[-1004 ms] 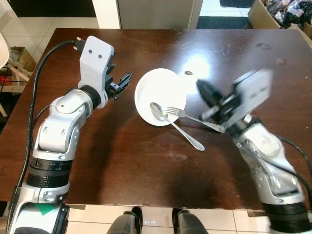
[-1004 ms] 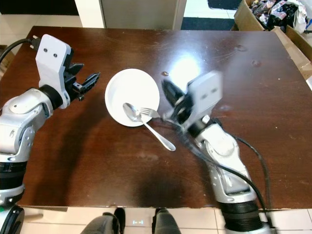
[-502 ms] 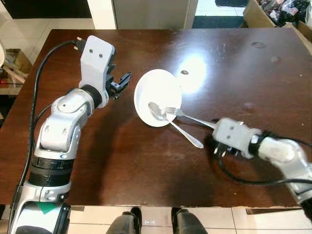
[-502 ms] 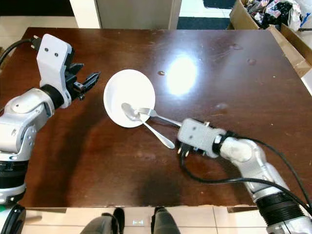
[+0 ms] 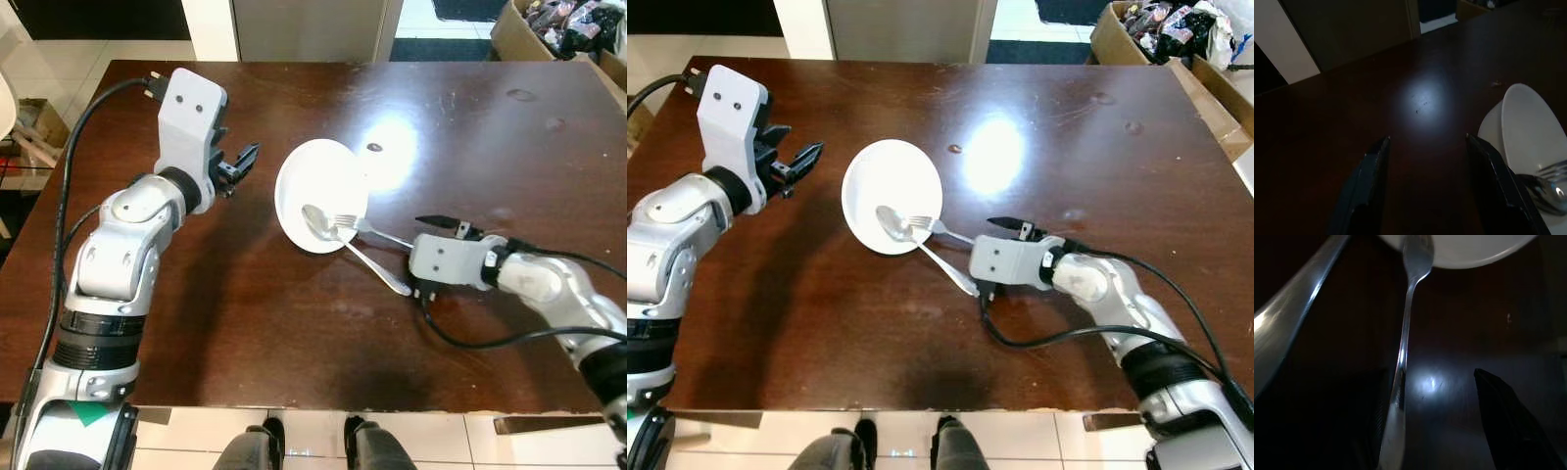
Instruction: Setting the table
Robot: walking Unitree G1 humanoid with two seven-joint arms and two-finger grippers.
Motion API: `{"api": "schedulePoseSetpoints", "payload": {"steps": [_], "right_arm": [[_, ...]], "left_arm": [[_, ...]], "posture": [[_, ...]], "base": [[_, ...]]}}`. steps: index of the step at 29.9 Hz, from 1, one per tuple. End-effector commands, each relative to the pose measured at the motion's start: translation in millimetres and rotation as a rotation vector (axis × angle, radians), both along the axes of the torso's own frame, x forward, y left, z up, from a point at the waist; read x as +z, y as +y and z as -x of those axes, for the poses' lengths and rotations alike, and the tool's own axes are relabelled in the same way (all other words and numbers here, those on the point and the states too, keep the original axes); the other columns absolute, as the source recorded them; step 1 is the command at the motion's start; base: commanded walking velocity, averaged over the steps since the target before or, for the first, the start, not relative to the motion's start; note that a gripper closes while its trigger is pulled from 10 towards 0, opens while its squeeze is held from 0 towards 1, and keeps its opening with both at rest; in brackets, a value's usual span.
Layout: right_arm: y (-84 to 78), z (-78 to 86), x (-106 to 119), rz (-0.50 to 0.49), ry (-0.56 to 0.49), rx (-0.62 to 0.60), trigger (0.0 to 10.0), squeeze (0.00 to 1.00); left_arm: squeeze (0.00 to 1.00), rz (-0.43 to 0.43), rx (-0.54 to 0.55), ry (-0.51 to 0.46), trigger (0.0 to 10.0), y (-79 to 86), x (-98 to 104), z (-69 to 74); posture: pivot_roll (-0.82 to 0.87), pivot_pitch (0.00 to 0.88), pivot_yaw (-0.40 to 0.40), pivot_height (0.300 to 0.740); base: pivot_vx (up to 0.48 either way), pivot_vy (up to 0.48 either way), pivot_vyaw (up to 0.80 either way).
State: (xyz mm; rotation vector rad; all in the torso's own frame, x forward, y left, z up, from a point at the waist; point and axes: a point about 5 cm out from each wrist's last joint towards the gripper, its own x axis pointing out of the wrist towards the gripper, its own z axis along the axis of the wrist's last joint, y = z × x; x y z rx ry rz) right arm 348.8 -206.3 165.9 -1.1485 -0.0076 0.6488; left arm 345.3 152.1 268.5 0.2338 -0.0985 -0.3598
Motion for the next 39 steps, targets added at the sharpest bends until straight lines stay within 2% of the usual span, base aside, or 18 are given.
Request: {"api": "schedulePoseSetpoints", "payload": {"steps": [1,4,8,9,10,12,13,18,25,32,35,36,39], "right_arm": [[-4.6,4.0,-32.3,0.016,0.112,-0.051,10.0,0.0],[11.4,-3.2,-37.7,-0.082,0.118,-0.042,10.0,0.0],[22.6,-7.7,-42.4,-0.093,0.123,-0.023,10.0,0.0],[25.0,-9.1,-43.9,-0.089,0.125,-0.025,8.1,0.0],[26.2,-9.8,-45.9,-0.086,0.136,-0.028,0.9,0.0],[26.7,-10.1,-47.1,-0.084,0.143,-0.031,0.9,0.0],[25.6,-10.0,-48.8,-0.083,0.152,-0.039,0.0,0.0],[19.8,-9.2,-51.3,-0.077,0.162,-0.045,0.0,0.0],[9.4,-9.0,-49.3,-0.096,0.151,-0.064,0.0,0.0],[6.4,-12.3,-37.5,-0.183,0.08,-0.083,0.0,0.0],[3.0,-16.5,-15.8,-0.334,-0.017,-0.104,0.0,0.0],[3.0,-16.5,-15.8,-0.334,-0.017,-0.104,0.0,0.0],[0.4,-17.0,14.8,-0.526,-0.141,-0.11,0.0,0.0]], "left_arm": [[0.0,-0.001,0.008,0.003,10.0,2.0,1.2,1.2],[0.0,-0.011,0.014,0.003,10.0,4.4,4.4,3.4],[0.0,-0.023,0.022,0.005,10.0,8.4,6.8,5.6],[0.0,-0.029,0.026,0.006,10.0,10.3,7.5,6.6],[0.0,-0.035,0.031,0.007,10.0,12.4,8.0,7.6],[0.0,-0.038,0.034,0.008,10.0,13.6,8.3,8.3],[0.0,-0.04,0.04,0.009,10.0,15.2,8.5,9.0],[0.0,-0.04,0.052,0.014,10.0,18.5,7.9,10.2],[0.0,-0.03,0.037,0.017,10.0,12.4,7.5,7.7],[0.0,-0.02,0.032,0.017,10.0,9.1,7.0,7.2],[0.0,-0.01,0.032,0.016,10.0,6.3,4.9,7.5],[0.0,-0.01,0.032,0.016,10.0,6.3,4.9,7.5],[0.0,0.008,0.029,0.019,10.0,3.0,1.6,8.4]], "posture": [[-0.12,0.177,0.094,0.74],[-0.07,0.192,0.099,0.74],[-0.04,0.209,0.101,0.74],[-0.03,0.214,0.101,0.74],[-0.02,0.217,0.1,0.74],[-0.02,0.218,0.099,0.74],[-0.02,0.218,0.098,0.74],[-0.03,0.222,0.096,0.74],[-0.05,0.211,0.101,0.74],[-0.06,0.201,0.097,0.74],[-0.08,0.193,0.092,0.74],[-0.08,0.193,0.092,0.74],[-0.09,0.18,0.085,0.74]], "base": [[0.0,0.0,0.0],[0.0,0.0,0.0],[0.0,0.0,0.0],[0.0,0.0,0.0],[0.0,0.0,0.0],[0.0,0.0,0.0],[0.0,0.0,0.0],[0.0,0.0,0.0],[0.0,0.0,0.0],[0.0,0.0,0.0],[0.0,0.0,0.0],[0.0,0.0,0.0],[0.0,0.0,0.0]]}}
